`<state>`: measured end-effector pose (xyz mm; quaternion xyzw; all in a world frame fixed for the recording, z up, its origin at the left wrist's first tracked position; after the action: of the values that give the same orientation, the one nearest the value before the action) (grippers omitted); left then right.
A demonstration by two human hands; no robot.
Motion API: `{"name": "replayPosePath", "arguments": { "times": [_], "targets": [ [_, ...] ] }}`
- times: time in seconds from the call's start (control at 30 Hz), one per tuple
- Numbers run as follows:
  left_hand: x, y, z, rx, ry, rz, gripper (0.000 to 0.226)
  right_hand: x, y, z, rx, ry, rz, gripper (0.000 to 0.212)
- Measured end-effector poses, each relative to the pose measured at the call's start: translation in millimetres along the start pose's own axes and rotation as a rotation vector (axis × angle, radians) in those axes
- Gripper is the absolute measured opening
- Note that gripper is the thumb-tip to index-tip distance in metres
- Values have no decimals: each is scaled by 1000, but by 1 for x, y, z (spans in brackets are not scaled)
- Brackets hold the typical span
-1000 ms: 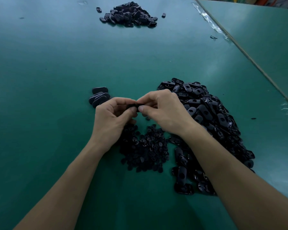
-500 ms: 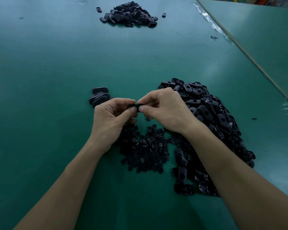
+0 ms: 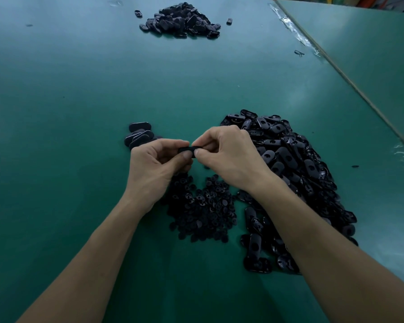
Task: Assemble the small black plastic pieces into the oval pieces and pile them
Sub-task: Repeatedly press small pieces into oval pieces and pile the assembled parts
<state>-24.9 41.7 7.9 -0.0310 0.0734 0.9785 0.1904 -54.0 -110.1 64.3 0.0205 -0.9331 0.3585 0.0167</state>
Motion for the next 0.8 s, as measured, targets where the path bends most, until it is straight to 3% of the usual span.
{"name": "replayPosePath", "arguments": {
  "times": [0.3, 0.43, 0.67, 0.8],
  "targets": [
    [2, -1, 2, -323, 136, 77, 26, 1, -3, 2, 29, -4, -18, 15],
    [3, -3, 5, -429, 211, 169, 30, 1, -1, 3, 100, 7, -33, 31],
    [-6, -42, 10, -468, 174, 412, 23, 7, -9, 23, 651, 246, 13, 40],
    [-9, -47, 6, -598, 144, 420, 12, 11, -10, 31, 751, 370, -21, 35]
  ]
}}
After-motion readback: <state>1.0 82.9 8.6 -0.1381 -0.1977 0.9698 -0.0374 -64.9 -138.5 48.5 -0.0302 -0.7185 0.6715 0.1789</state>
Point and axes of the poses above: each hand's wrist, its own x-axis away from the middle knuckle, its own y-axis out of the palm, z = x × y, the point moved 3 cm from there along -x, towards the middle knuckle, and after that the axes turned 8 degrees about -z, right-handed, at the moved point
